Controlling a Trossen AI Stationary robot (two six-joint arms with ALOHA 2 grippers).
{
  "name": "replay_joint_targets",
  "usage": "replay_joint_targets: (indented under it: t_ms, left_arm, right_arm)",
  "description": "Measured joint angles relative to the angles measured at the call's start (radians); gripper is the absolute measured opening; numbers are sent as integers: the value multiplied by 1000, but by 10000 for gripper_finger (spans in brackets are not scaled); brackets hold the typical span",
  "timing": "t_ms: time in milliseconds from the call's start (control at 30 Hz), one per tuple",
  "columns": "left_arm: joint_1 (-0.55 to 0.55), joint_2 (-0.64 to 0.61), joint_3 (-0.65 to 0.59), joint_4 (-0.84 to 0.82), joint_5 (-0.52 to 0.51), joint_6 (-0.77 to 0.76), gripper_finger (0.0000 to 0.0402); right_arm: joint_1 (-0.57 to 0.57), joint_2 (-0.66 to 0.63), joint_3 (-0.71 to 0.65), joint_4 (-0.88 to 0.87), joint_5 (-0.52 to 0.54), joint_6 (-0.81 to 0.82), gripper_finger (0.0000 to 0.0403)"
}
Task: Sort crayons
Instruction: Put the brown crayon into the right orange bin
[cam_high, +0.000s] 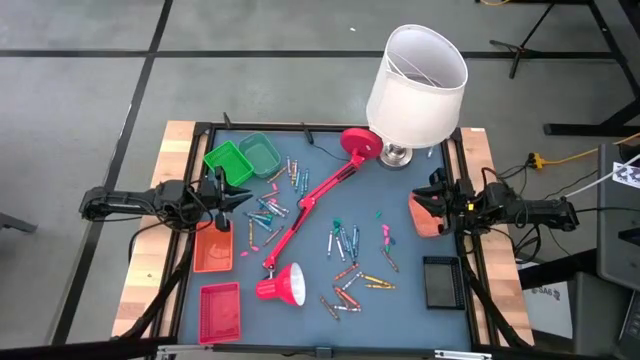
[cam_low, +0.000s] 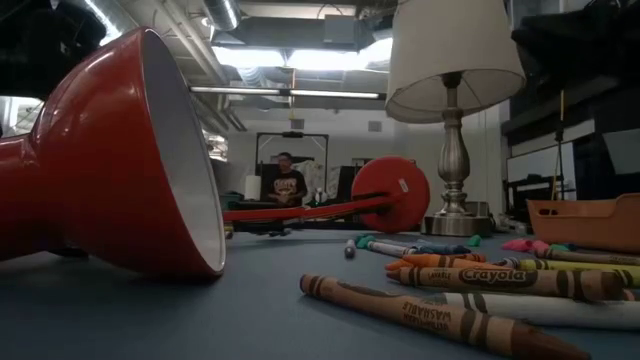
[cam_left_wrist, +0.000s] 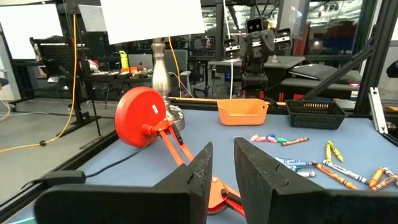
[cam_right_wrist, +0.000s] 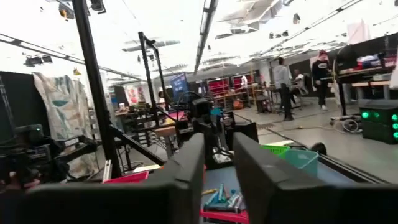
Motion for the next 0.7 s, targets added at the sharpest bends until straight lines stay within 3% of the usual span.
replay_joint_targets:
  t_ms: [233, 500, 700]
  left_arm:
    - [0, 0, 0, 36, 0, 0, 53]
    - [0, 0, 0, 40, 0, 0, 53]
    - [0, 0, 0, 40, 0, 0, 53]
  right_arm:
    - [0, 156, 86, 2, -60, -12, 155]
    - [0, 413, 217, -14, -178, -63, 152]
    - [40, 577, 392, -177, -229, -63, 152]
